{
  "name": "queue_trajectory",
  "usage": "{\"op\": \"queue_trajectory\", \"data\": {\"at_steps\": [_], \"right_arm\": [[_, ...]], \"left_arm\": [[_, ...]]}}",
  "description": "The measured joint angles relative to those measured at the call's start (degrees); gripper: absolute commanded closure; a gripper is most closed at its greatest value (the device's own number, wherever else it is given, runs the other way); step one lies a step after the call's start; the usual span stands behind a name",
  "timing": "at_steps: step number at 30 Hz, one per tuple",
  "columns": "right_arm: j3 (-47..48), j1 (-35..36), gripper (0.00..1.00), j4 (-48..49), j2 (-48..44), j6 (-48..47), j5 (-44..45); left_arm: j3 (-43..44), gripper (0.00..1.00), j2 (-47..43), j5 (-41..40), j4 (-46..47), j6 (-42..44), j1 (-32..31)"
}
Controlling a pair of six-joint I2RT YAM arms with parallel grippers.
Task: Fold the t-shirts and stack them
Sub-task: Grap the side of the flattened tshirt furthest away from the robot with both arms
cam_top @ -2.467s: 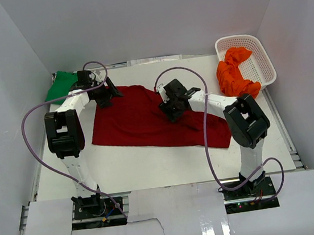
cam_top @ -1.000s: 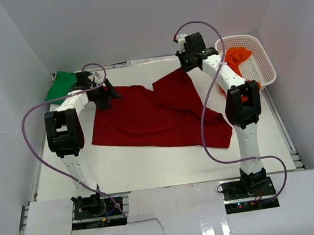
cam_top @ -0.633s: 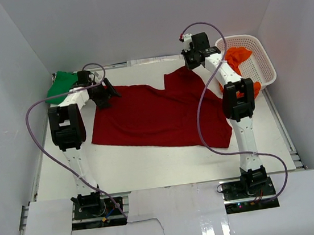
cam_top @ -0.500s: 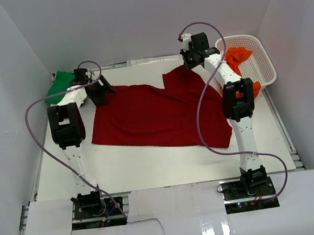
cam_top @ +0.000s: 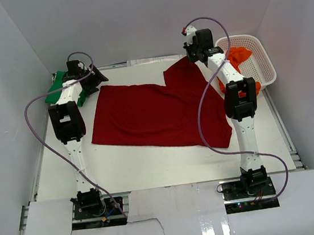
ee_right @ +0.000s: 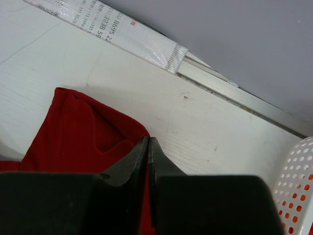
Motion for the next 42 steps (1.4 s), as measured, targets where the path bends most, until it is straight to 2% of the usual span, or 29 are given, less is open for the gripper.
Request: {"op": "queue_trajectory", "data": {"at_steps": [6,11,16,21,22,25,26,27,33,37,42], "right_arm": [[-0.7,-0.7,0.92,1.2,-0.2,0.0,0.0],[-0.7,-0.9,0.92,1.2,-0.7,0.1,0.0],[-1.8,-0.9,0.92,1.2,-1.8,0.0,-0.3],[-2.3,-0.8,0.92,1.2,-2.1,0.0,-0.7],[-2.4,-0.8,0.92,1.2,-2.1,0.0,-0.9],[-2.5,-0.8,0.92,1.2,-2.2,0.1,-1.2],[-2.6,-0.8,0.92,1.2,-2.2,0.0,-1.3],[-2.6,-0.8,0.92,1.2,-2.2,0.0,-1.4],[-2.6,-0.8,0.92,1.1,-2.6,0.5,-1.7],[-3.2,-0.9,0.92,1.1,-4.3,1.0,-2.4],[-10.7,-0.9,0.92,2.0,-12.0,2.2,-3.7]], "left_arm": [[3.3,0.21,3.1,-0.9,-0.3,0.9,0.4],[3.3,0.22,3.5,-0.8,-0.4,2.0,0.4],[3.6,0.44,4.1,-0.5,-0.6,3.0,0.5],[6.3,0.56,6.6,0.5,-0.1,3.4,0.5],[6.5,0.63,6.9,0.6,0.5,3.4,0.5],[6.6,0.72,7.6,0.9,2.2,3.5,0.5],[6.6,0.89,7.8,1.2,3.0,3.5,0.5],[6.5,1.0,8.0,1.6,3.6,3.3,0.5],[-0.5,1.0,7.1,7.0,14.6,0.0,1.7],[-12.0,1.0,1.8,10.4,21.7,-2.8,3.7],[-27.0,1.0,-8.4,10.1,26.4,-3.9,6.6]]}}
